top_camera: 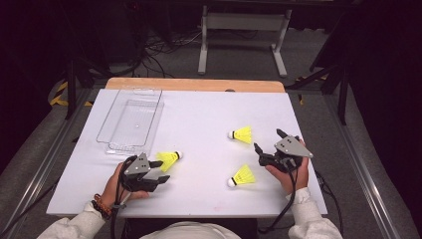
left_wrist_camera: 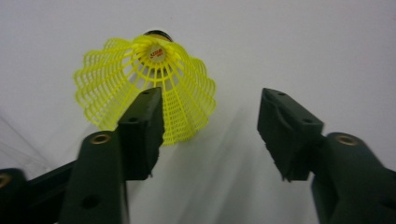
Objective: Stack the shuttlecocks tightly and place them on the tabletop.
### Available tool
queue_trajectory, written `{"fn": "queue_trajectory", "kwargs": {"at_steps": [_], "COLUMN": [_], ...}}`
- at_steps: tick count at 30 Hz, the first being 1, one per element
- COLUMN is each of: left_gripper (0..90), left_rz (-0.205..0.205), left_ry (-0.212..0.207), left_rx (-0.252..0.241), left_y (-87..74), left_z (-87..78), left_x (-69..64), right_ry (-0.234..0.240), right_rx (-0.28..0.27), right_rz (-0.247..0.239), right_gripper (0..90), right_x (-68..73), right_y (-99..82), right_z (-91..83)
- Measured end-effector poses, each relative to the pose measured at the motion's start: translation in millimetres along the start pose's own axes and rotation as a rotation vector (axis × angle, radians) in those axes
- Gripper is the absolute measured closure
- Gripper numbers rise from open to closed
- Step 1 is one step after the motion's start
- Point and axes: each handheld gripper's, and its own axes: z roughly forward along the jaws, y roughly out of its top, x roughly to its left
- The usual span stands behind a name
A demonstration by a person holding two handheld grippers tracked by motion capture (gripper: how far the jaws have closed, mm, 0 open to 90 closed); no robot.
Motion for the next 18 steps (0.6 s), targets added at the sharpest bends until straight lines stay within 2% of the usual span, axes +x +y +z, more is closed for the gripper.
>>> {"fn": "queue_trajectory", "kwargs": {"at_steps": [2,7,13,16,18], "left_gripper": [46.2,53.9,66.5,72.8,76.2], "left_rz": [-0.005,-0.022,-0.009,0.000,0.001], "left_ry": [0.015,0.009,0.015,0.010,0.022], "left_rx": [0.012,0.011,0.018,0.014,0.019], "left_y": [2.4,4.5,8.4,10.4,10.1], "left_z": [3.4,6.3,10.3,11.9,11.3], "left_x": [0.5,3.8,3.9,2.8,1.9], "right_ry": [0.000,-0.008,-0.028,-0.022,-0.016], "right_rx": [0.001,0.011,0.011,0.014,0.019], "right_rz": [0.004,-0.008,-0.008,-0.008,-0.015], "right_gripper": [13.1,13.3,13.6,13.6,13.5], "right_x": [-0.2,0.0,-3.0,-2.7,-1.6], "right_y": [-0.5,-3.3,-5.2,-4.8,-4.5], "right_z": [1.3,-0.6,-5.9,-4.9,-3.0]}}
